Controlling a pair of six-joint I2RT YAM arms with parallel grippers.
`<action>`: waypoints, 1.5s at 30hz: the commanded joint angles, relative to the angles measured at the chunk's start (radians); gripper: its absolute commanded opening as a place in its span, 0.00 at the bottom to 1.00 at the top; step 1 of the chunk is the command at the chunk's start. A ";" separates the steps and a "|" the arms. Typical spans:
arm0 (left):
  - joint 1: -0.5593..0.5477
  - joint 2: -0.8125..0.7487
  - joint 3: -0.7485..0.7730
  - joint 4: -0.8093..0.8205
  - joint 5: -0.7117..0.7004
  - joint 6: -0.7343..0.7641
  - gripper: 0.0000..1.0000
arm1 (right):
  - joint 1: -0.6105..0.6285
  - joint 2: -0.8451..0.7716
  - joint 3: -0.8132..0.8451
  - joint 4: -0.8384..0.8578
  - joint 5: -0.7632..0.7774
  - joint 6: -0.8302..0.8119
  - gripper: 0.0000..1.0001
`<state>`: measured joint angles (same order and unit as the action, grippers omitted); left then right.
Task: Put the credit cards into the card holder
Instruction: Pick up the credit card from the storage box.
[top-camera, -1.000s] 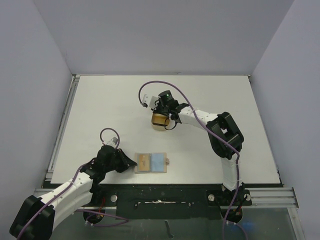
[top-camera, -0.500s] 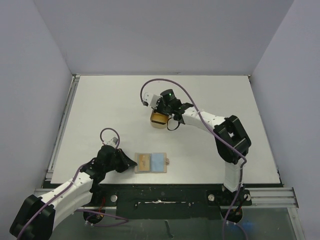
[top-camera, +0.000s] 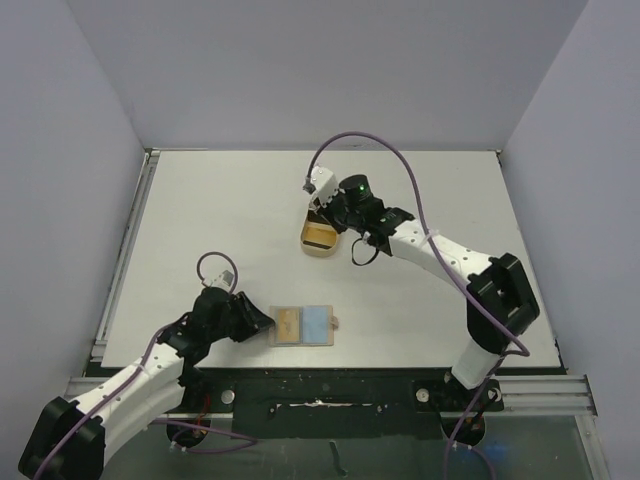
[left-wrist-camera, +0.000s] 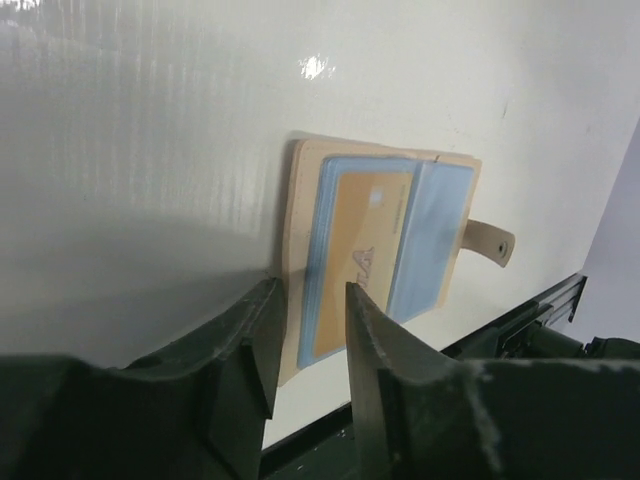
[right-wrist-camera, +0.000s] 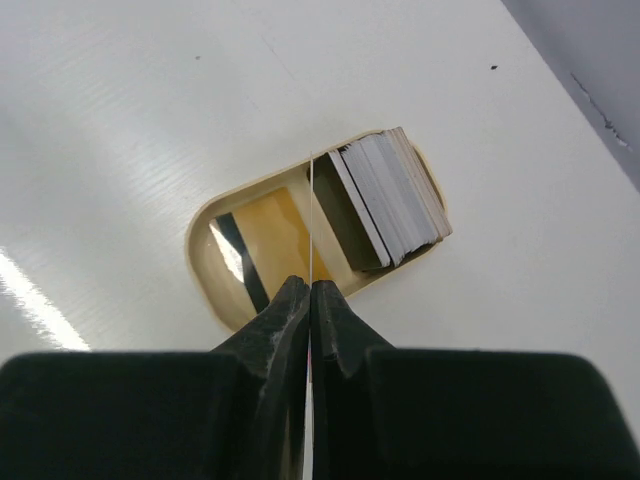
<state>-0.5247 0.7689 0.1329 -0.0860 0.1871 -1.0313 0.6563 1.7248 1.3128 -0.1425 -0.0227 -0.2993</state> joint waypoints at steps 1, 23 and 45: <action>-0.002 -0.037 0.094 -0.073 -0.060 0.018 0.35 | 0.015 -0.150 -0.074 0.081 -0.066 0.295 0.00; -0.001 -0.191 0.296 0.152 0.151 -0.160 0.53 | 0.129 -0.578 -0.671 0.761 -0.388 1.291 0.00; -0.001 -0.183 0.232 0.206 0.124 -0.196 0.00 | 0.203 -0.589 -0.773 0.646 -0.271 1.330 0.41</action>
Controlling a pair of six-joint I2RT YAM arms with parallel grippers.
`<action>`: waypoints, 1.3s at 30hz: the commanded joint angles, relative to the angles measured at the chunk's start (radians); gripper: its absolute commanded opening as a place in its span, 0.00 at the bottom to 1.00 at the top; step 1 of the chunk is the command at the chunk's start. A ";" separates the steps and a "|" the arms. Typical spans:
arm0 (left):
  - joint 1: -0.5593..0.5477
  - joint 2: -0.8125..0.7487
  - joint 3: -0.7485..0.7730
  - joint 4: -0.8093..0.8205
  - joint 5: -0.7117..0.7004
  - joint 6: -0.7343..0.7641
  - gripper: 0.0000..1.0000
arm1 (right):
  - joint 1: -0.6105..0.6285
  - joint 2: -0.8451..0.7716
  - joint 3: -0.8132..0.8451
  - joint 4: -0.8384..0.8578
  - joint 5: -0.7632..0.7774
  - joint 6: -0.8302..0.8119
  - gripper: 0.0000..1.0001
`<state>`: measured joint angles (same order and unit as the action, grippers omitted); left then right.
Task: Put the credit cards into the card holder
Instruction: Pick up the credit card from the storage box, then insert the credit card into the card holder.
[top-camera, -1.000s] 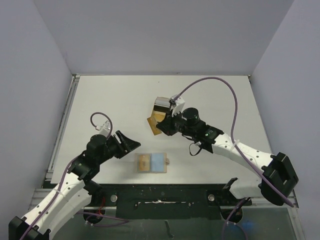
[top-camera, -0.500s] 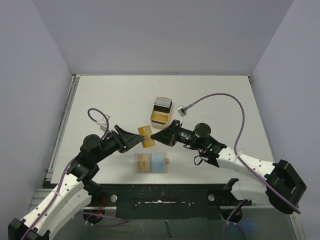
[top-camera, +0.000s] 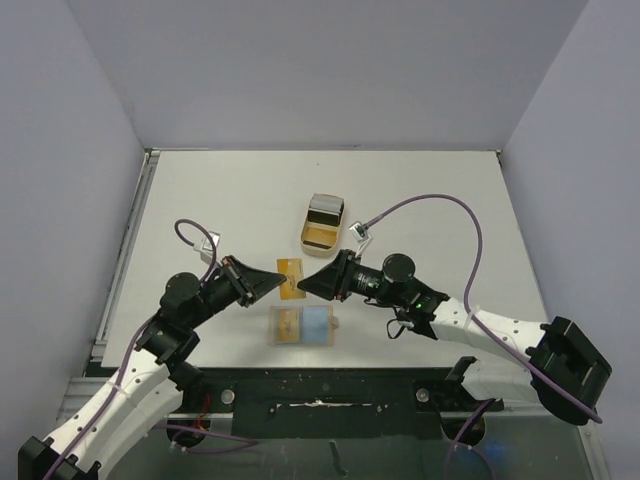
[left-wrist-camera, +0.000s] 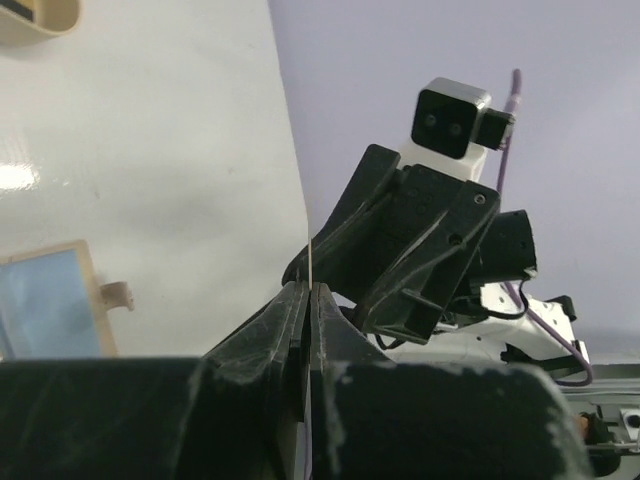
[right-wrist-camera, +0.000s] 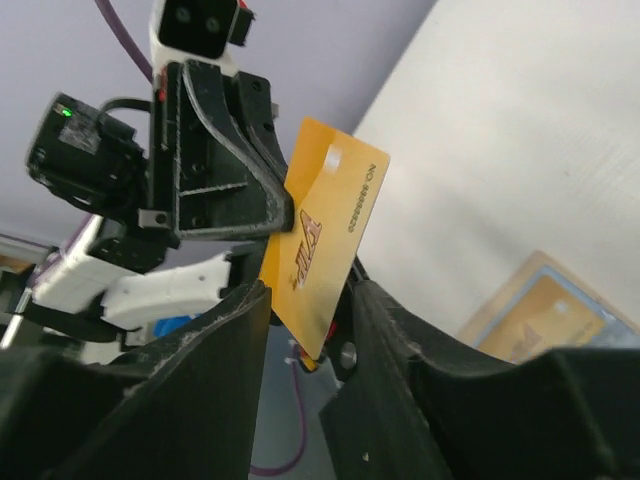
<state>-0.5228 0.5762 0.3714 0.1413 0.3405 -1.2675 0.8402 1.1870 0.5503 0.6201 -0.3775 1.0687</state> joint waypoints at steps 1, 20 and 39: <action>-0.003 0.016 -0.003 -0.060 -0.043 0.057 0.00 | 0.018 -0.064 -0.001 -0.192 0.118 -0.057 0.46; -0.068 0.258 -0.134 -0.092 -0.093 0.097 0.00 | 0.150 0.179 0.251 -0.970 0.587 -0.284 0.55; -0.100 0.442 -0.193 0.148 -0.047 0.146 0.00 | 0.166 0.253 0.219 -0.944 0.623 -0.273 0.30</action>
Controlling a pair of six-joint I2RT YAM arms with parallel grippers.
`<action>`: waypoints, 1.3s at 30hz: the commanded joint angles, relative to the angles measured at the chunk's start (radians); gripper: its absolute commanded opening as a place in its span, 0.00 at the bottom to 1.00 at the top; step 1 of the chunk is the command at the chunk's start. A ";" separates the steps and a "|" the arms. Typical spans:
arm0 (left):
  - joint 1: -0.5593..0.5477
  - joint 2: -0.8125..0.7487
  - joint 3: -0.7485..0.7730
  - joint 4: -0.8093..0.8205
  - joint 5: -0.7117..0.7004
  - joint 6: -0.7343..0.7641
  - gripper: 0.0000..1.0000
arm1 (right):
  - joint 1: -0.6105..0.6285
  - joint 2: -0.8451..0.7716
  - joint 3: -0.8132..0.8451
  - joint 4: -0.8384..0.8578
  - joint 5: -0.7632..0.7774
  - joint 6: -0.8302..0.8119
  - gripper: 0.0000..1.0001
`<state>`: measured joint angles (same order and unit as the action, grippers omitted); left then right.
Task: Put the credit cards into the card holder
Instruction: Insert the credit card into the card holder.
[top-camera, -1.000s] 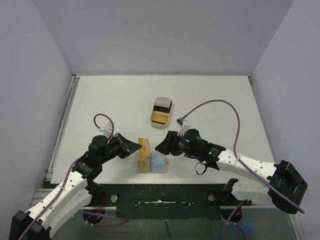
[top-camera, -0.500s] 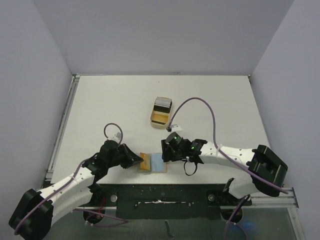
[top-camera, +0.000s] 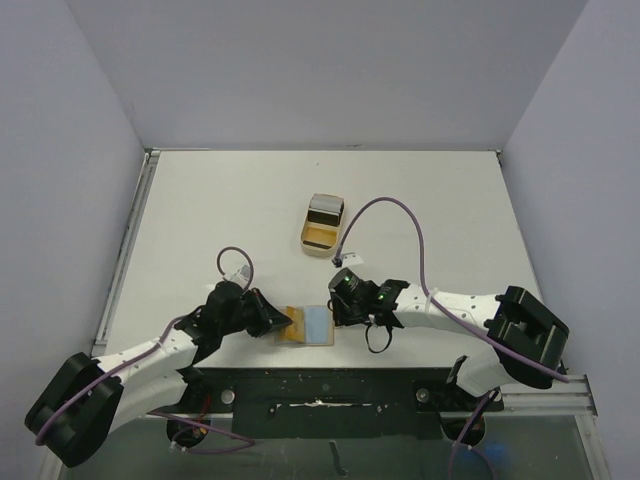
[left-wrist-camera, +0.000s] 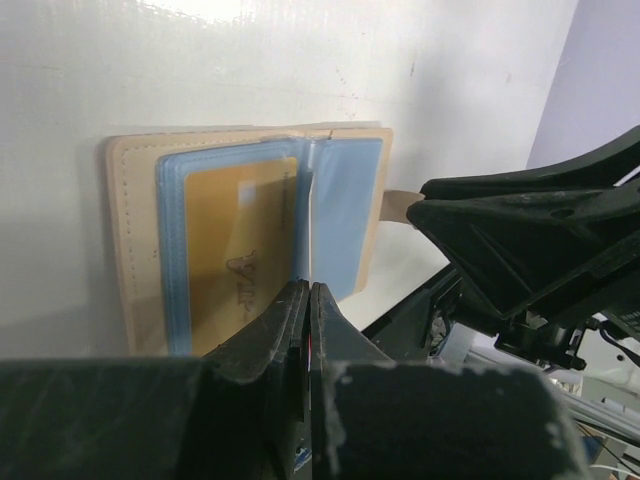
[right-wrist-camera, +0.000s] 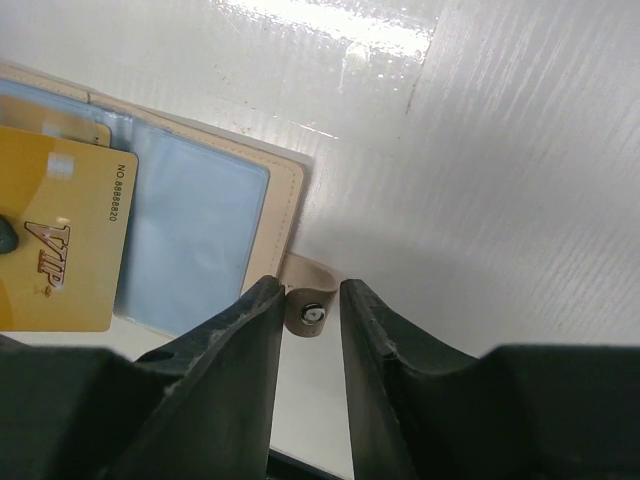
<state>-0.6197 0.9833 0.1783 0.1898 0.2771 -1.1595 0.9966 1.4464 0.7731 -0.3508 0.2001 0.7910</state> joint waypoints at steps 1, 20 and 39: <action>-0.004 0.044 0.000 0.110 0.019 0.040 0.00 | 0.010 -0.007 -0.004 0.025 0.051 0.006 0.28; -0.005 0.085 0.046 0.020 -0.055 0.129 0.00 | 0.016 0.018 -0.027 0.049 0.064 0.002 0.07; -0.042 0.143 0.076 0.048 -0.080 0.138 0.00 | 0.017 0.033 -0.028 0.078 0.045 0.009 0.01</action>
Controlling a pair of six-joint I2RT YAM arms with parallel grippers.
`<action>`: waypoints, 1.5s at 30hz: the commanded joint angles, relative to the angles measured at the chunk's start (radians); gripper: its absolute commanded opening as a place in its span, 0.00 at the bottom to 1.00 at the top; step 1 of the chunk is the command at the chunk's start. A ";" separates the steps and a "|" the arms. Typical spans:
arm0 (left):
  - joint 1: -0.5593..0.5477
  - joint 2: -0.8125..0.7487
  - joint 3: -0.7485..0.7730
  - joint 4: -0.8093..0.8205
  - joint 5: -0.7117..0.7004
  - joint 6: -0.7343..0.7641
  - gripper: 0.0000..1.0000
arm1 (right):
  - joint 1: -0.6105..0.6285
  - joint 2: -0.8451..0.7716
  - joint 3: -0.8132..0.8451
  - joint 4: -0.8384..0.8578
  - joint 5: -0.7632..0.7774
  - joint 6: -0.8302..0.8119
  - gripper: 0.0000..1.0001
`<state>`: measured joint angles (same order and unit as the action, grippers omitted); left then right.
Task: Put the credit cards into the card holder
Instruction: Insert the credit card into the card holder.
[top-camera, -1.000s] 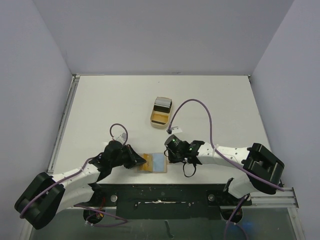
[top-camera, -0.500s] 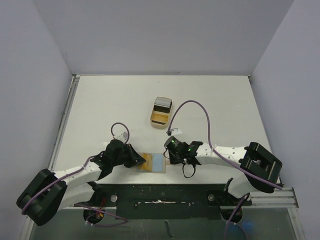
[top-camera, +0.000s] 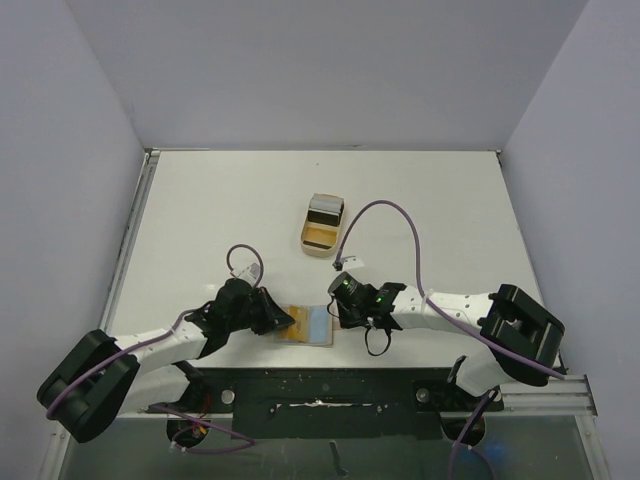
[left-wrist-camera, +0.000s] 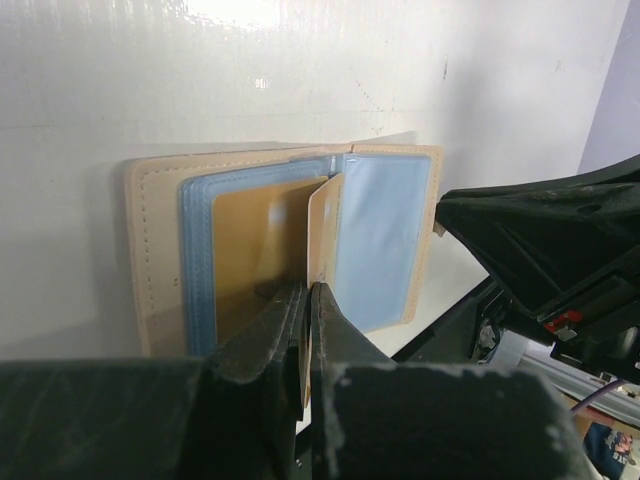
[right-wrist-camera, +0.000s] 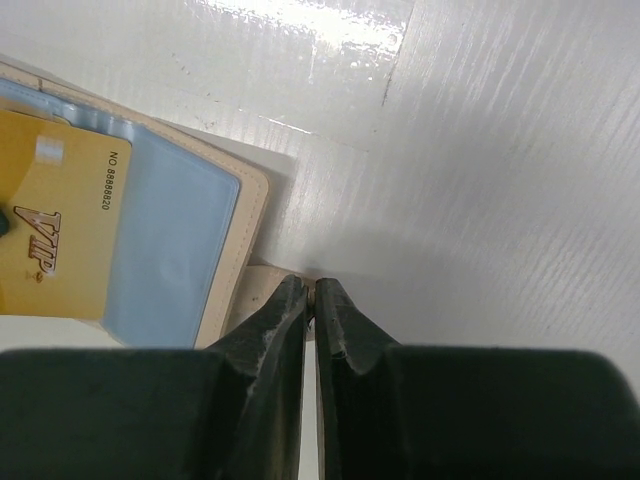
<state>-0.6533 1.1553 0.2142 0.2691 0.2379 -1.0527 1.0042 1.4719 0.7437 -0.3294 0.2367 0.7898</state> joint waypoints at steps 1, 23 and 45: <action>-0.009 -0.036 0.045 -0.047 -0.043 0.032 0.00 | 0.010 0.005 0.004 0.047 0.010 0.014 0.01; -0.020 -0.039 0.017 0.016 -0.002 -0.008 0.00 | 0.011 -0.027 0.121 0.063 -0.077 -0.004 0.26; -0.029 -0.014 0.004 0.034 -0.023 -0.015 0.00 | 0.016 0.125 0.046 0.046 -0.025 0.046 0.13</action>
<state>-0.6735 1.1252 0.2115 0.2516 0.2203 -1.0767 1.0103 1.5955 0.8318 -0.2840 0.1680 0.8082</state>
